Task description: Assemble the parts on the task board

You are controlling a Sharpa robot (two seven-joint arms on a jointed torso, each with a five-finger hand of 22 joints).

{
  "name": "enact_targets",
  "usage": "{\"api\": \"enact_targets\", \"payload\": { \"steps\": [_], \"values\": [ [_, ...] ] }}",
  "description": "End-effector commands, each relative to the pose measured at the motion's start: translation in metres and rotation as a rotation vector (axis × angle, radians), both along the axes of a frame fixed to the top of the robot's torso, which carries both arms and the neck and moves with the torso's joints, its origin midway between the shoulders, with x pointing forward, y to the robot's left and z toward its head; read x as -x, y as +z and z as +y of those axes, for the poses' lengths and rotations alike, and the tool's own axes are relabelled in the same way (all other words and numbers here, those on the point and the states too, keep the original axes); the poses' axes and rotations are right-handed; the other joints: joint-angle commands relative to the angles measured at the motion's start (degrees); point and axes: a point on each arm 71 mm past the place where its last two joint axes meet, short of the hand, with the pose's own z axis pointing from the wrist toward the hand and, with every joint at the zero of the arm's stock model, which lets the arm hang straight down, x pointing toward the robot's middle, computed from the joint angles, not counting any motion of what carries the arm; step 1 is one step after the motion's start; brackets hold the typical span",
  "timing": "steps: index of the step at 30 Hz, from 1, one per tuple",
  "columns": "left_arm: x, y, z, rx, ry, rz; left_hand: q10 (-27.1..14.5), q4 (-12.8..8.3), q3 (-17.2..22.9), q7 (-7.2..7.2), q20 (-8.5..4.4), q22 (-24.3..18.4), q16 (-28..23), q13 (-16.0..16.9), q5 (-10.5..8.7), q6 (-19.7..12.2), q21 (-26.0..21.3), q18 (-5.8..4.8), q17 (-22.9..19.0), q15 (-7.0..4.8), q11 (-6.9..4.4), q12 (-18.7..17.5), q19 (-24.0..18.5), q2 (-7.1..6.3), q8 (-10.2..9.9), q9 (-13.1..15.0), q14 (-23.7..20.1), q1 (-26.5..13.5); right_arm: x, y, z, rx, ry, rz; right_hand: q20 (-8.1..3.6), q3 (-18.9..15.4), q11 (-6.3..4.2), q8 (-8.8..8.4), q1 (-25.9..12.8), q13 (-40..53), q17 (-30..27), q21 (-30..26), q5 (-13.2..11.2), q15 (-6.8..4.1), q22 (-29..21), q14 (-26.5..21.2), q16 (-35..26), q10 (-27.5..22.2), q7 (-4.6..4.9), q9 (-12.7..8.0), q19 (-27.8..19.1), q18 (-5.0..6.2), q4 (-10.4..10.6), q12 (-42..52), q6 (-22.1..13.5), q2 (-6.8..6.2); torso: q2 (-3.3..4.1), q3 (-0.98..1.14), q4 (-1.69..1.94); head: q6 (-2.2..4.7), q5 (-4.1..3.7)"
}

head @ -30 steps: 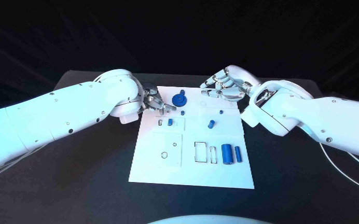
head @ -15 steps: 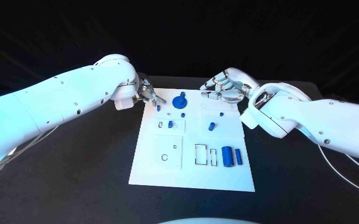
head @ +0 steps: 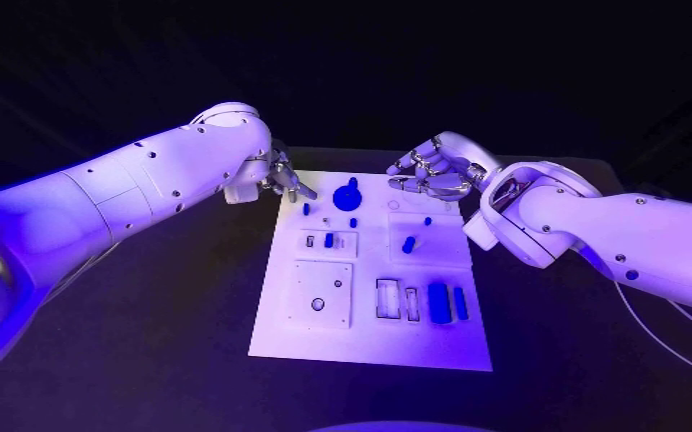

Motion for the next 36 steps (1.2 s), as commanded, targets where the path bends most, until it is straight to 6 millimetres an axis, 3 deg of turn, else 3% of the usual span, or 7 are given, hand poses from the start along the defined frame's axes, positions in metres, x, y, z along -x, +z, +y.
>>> {"api": "enact_targets", "payload": {
  "steps": [1, 21, 30, 36],
  "values": [
    [0.000, -0.002, -0.005, -0.012, -0.053, 0.020, 0.7, 0.0, -0.7, -0.16, 0.27, 7.4, 0.1, 0.4, 0.00, 0.7, 0.3, 0.63, 15.1, 0.31, -0.05, 0.7, 1.3, 0.46, 0.0, 0.0, 5.9, -0.6, 0.001, 0.000, 0.001, -0.003, 0.010, -0.008, -0.12, 0.1, -0.03, -0.32, 0.0, -0.1, 0.0, -0.3, 0.3, 0.42, -0.1, 1.9, -0.2, -0.4, -0.09, 0.0, -0.4, 0.85, 0.2, -0.2, -0.5, 0.22, 0.02, 0.02, 0.03, -0.07, 0.00],
    [0.000, -0.011, -0.013, -0.017, -0.067, 0.031, 1.8, -0.3, -2.7, -1.01, -0.31, 8.0, 0.1, 1.5, 0.17, 2.0, 0.7, 0.48, 15.1, -0.32, -0.80, 2.0, 1.7, 2.28, 1.6, 1.2, 5.9, 2.1, 0.000, 0.000, 0.003, -0.002, 0.014, -0.006, -0.12, 0.1, -0.02, -0.32, 0.0, 0.0, -0.1, -0.4, 0.4, 0.42, -0.1, 1.9, -0.3, -0.4, -0.08, 0.0, -0.4, 0.85, 0.2, -0.2, -0.5, 0.24, -0.03, 0.02, -0.02, -0.32, 0.08],
    [0.000, -0.013, -0.016, 0.011, -0.064, 0.019, 2.1, -1.1, -1.8, -1.25, -0.56, 8.2, 0.1, 1.6, 0.34, 1.8, 0.9, 0.43, 15.1, -0.55, -1.05, 2.3, 1.8, 4.82, 2.2, 2.2, 5.9, 6.6, 0.000, 0.000, 0.003, -0.002, 0.015, -0.004, -0.12, 0.1, -0.02, -0.32, 0.0, 0.0, -0.1, -0.4, 0.4, 0.42, -0.1, 1.9, -0.3, -0.4, -0.08, 0.0, -0.4, 0.85, 0.2, -0.2, -0.5, 0.24, -0.05, 0.04, -0.01, -0.41, -0.03],
    [0.000, -0.015, -0.018, 0.018, -0.076, 0.032, 2.1, -2.0, -0.8, -1.42, -0.68, 8.4, 0.1, 1.6, 0.40, 1.5, 0.9, 0.40, 15.1, -0.68, -1.22, 2.2, 1.9, 5.59, 2.5, 2.8, 5.9, 9.6, 0.000, -0.001, 0.003, 0.000, 0.016, -0.001, -0.12, 0.1, -0.02, -0.32, 0.0, 0.0, -0.1, -0.4, 0.4, 0.42, -0.1, 1.9, -0.3, -0.4, -0.08, 0.0, -0.4, 0.85, 0.2, -0.2, -0.5, 0.24, -0.05, 0.06, 0.02, -0.53, -0.08]
  ]
}}
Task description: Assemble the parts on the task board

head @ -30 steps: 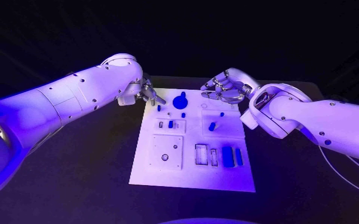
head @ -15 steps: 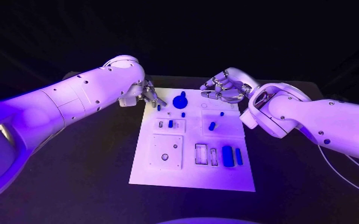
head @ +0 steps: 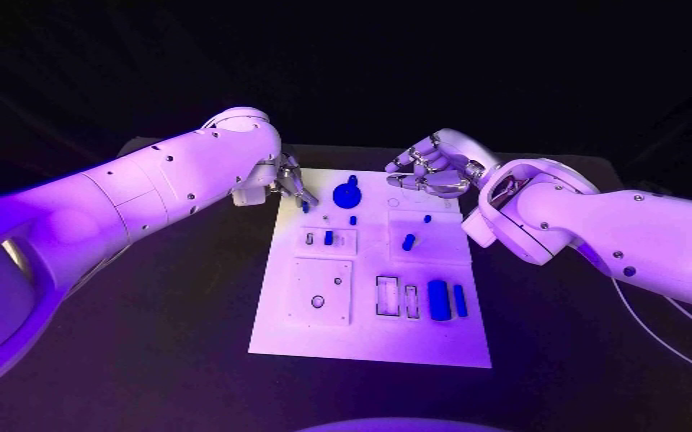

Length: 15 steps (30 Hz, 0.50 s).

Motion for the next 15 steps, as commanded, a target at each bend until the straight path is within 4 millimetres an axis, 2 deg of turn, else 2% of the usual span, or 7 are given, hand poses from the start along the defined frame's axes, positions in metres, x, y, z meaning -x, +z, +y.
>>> {"api": "enact_targets", "payload": {
  "steps": [1, 11, 15],
  "values": [
    [0.0009, -0.0011, -0.0042, 0.023, -0.023, 0.012, 0.2, -0.6, 0.5, -0.29, -0.45, 8.4, 0.1, 0.0, 0.41, -0.2, 0.3, 0.39, 15.1, -0.49, -0.20, 0.3, 1.7, 0.11, 0.3, 0.2, 6.1, 1.5, 0.0005, -0.0003, 0.0014, 0.002, 0.013, -0.001, -0.12, 0.1, -0.11, -0.32, 0.0, 0.0, -0.1, -0.4, 0.3, 0.42, -0.1, 1.9, -0.3, -0.3, -0.09, 0.1, -0.4, 0.84, 0.2, -0.2, -0.5, 0.24, 0.00, 0.02, 0.02, -0.08, -0.03],
    [0.0008, -0.0029, -0.0017, 0.025, -0.017, 0.028, 0.6, -0.8, 0.8, -0.47, -0.52, 8.5, 0.1, 0.5, 0.39, 0.1, 0.4, 0.37, 15.1, -0.58, -0.34, 0.7, 1.7, 0.34, 0.7, 0.6, 6.1, 2.4, 0.0005, -0.0006, 0.0015, 0.004, 0.013, 0.001, -0.12, 0.1, -0.09, -0.31, 0.1, -0.1, -0.1, -0.4, 0.5, 0.43, -0.1, 1.9, -0.3, -0.3, -0.06, 0.1, -0.4, 0.85, 0.2, -0.2, -0.5, 0.24, 0.01, 0.03, 0.02, -0.21, 0.00],
    [0.0009, -0.0032, -0.0006, 0.030, -0.016, 0.033, 0.9, -3.0, 3.3, -1.05, -0.85, 8.7, 0.1, 0.8, 0.69, -0.1, 0.5, 0.35, 15.1, -1.02, -0.87, 0.9, 1.8, 1.52, 0.9, 1.2, 6.1, 6.5, 0.0004, -0.0006, 0.0015, 0.004, 0.014, 0.001, -0.12, 0.1, -0.09, -0.31, 0.1, -0.1, -0.1, -0.4, 0.5, 0.43, -0.1, 1.9, -0.3, -0.3, -0.06, 0.1, -0.4, 0.85, 0.2, -0.2, -0.5, 0.24, 0.02, 0.01, 0.05, -0.36, -0.04]
  ]
}}
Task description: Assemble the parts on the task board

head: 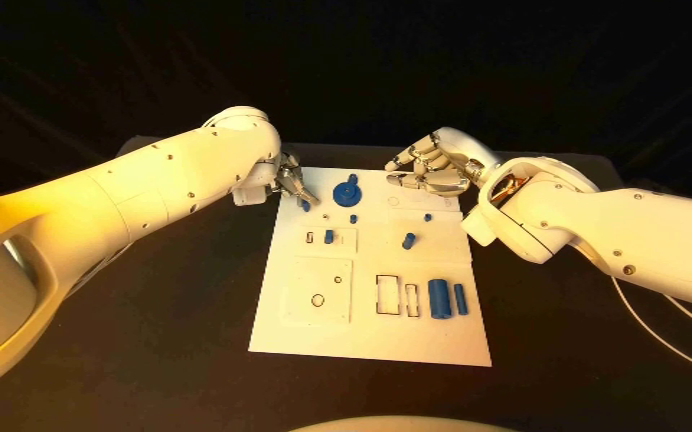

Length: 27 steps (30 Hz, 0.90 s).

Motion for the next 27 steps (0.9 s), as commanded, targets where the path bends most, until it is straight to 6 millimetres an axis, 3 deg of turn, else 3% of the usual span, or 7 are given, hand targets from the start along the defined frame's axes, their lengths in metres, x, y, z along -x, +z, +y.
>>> {"api": "enact_targets", "payload": {
  "steps": [1, 4, 12, 16, 27],
  "values": [
    [0.001, -0.001, -0.001, 0.016, -0.015, 0.021, 0.3, -2.1, 2.7, -0.61, -0.69, 8.7, 0.1, 0.2, 0.48, -0.4, 0.3, 0.35, 15.1, -0.63, -0.35, 0.2, 1.9, 1.19, 0.2, 0.4, 6.0, 3.7, 0.000, 0.000, 0.001, 0.003, 0.013, 0.000, -0.12, 0.1, -0.08, -0.30, 0.0, 0.0, 0.0, -0.2, 0.2, 0.43, 0.0, 1.9, -0.3, -0.3, -0.06, 0.1, -0.4, 0.85, 0.2, -0.1, -0.5, 0.24, 0.00, -0.03, 0.02, -0.16, -0.04],
    [0.002, -0.001, -0.002, 0.023, -0.019, 0.022, 0.6, -4.0, 5.8, -0.56, -0.87, 8.9, 0.1, 0.4, 0.44, -0.7, 0.4, 0.29, 15.1, -0.68, -0.38, 0.2, 2.0, 1.27, 0.3, 0.8, 6.0, 6.4, 0.000, -0.001, 0.001, 0.003, 0.013, 0.001, -0.12, 0.1, -0.08, -0.30, 0.0, 0.0, 0.0, -0.2, 0.2, 0.43, 0.0, 1.9, -0.3, -0.3, -0.06, 0.1, -0.4, 0.85, 0.2, -0.1, -0.5, 0.24, 0.00, -0.01, 0.02, -0.27, 0.03],
    [0.007, 0.001, -0.002, 0.055, -0.039, 0.011, 1.6, -4.8, 10.8, -0.33, -0.69, 9.1, 0.1, 1.2, -1.99, -0.9, 0.4, 0.25, 15.1, -0.42, -0.17, 0.9, 2.0, -0.71, 0.6, 2.1, 6.0, 6.4, 0.000, -0.001, 0.002, 0.001, 0.013, 0.003, -0.12, 0.1, -0.05, -0.28, -0.1, 0.0, 0.0, -0.2, 0.3, 0.45, 0.0, 1.9, -0.3, -0.2, -0.04, 0.1, -0.4, 0.84, 0.3, 0.0, -0.5, 0.31, -0.04, 0.02, 0.02, -0.44, 0.06],
    [0.013, 0.004, -0.001, 0.081, -0.047, -0.006, 1.9, -4.8, 11.9, -0.33, -0.67, 9.2, 0.1, 1.5, -2.56, -0.9, 0.4, 0.24, 15.1, -0.39, -0.16, 1.1, 2.1, -1.24, 0.7, 2.4, 6.0, 6.1, 0.000, -0.001, 0.001, 0.002, 0.011, 0.004, -0.12, 0.1, -0.05, -0.28, -0.1, 0.0, 0.0, -0.2, 0.3, 0.45, 0.0, 1.9, -0.3, -0.2, -0.04, 0.1, -0.4, 0.84, 0.3, 0.0, -0.5, 0.31, -0.12, 0.04, 0.11, -0.33, 0.49],
    [0.036, 0.015, 0.002, 0.161, -0.050, -0.093, 2.4, -4.8, 13.1, -0.40, -0.68, 9.4, 0.1, 2.1, -3.14, -0.7, 0.7, 0.17, 15.1, -0.40, -0.22, 1.7, 2.2, -1.99, 0.8, 2.8, 6.0, 5.8, -0.001, -0.002, -0.002, 0.001, 0.005, 0.006, -0.11, 0.1, -0.05, -0.26, -0.2, 0.0, 0.0, -0.2, 0.3, 0.46, 0.0, 1.9, -0.4, -0.2, -0.03, 0.1, -0.4, 0.84, 0.4, -0.1, -0.5, 0.39, -0.46, 0.07, 0.29, -0.47, 0.42]
  ]
}}
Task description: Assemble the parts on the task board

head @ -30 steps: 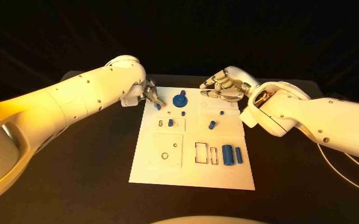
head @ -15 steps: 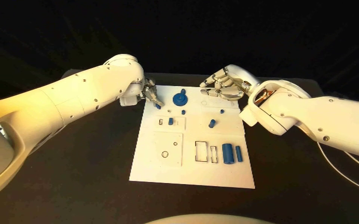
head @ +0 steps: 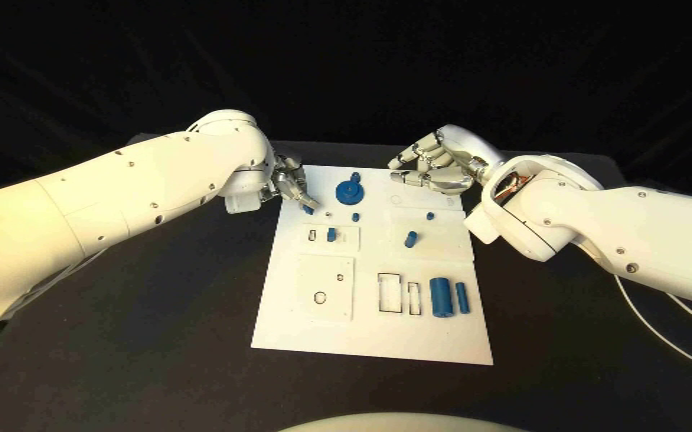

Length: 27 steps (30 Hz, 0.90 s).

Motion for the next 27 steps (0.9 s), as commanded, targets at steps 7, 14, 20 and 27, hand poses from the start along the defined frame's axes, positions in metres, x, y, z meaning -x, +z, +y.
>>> {"api": "enact_targets", "payload": {
  "steps": [7, 14, 20, 27],
  "values": [
    [0.019, 0.004, 0.000, 0.096, 0.006, -0.107, 0.8, -5.1, 6.2, -0.53, -0.14, 9.8, 0.1, 0.3, -0.29, 0.5, 0.7, 0.04, 15.1, -0.19, -0.18, 0.6, 2.5, -1.02, 0.7, 3.0, 6.1, 0.0, 0.000, -0.001, -0.001, 0.000, 0.009, 0.004, -0.11, 0.0, -0.04, -0.26, -0.2, 0.0, 0.0, -0.2, 0.3, 0.46, 0.0, 1.9, -0.4, -0.2, -0.03, 0.1, -0.4, 0.84, 0.3, -0.1, -0.5, 0.39, -0.16, -0.03, 0.27, 0.01, -0.06],
    [0.029, -0.007, 0.002, 0.095, 0.002, -0.135, 1.0, -5.1, 7.0, -0.59, -0.21, 10.1, 0.1, 0.5, -0.30, 0.7, 1.0, -0.04, 15.1, -0.25, -0.25, 0.8, 2.7, -1.49, 0.7, 3.2, 6.1, -0.1, 0.000, -0.002, -0.002, 0.000, 0.004, 0.006, -0.11, 0.0, -0.04, -0.26, -0.2, 0.0, 0.0, -0.2, 0.3, 0.46, 0.0, 1.9, -0.4, -0.2, -0.03, 0.1, -0.4, 0.84, 0.3, -0.1, -0.5, 0.39, -0.23, -0.12, 0.40, -0.03, 0.21],
    [0.036, -0.020, 0.002, 0.080, -0.010, -0.111, 1.0, -5.1, 7.3, -0.60, -0.23, 10.1, 0.1, 0.5, -0.30, 0.7, 1.0, -0.04, 15.1, -0.27, -0.27, 0.7, 2.7, -1.67, 0.7, 3.2, 6.1, -0.1, 0.000, -0.003, -0.003, 0.001, 0.004, 0.010, -0.11, 0.0, -0.04, -0.26, -0.2, -0.1, -0.1, -0.3, 0.4, 0.46, -0.2, 1.9, -0.4, -0.3, -0.03, 0.1, -0.4, 0.87, 0.4, -0.1, -0.5, 0.42, -0.18, -0.16, 0.24, -0.07, 0.23],
    [0.041, -0.030, 0.000, 0.072, -0.023, -0.091, 1.0, -5.1, 7.4, -0.61, -0.23, 10.1, 0.1, 0.5, -0.30, 0.7, 1.0, -0.04, 15.1, -0.27, -0.27, 0.7, 2.7, -1.70, 0.7, 3.2, 6.1, -0.1, 0.000, -0.004, -0.003, 0.001, 0.004, 0.012, -0.11, 0.0, -0.04, -0.26, -0.2, -0.1, -0.1, -0.3, 0.4, 0.46, -0.2, 1.9, -0.4, -0.3, -0.03, 0.1, -0.4, 0.87, 0.4, -0.1, -0.5, 0.42, -0.15, -0.12, 0.30, -0.08, 0.08]
  ]
}}
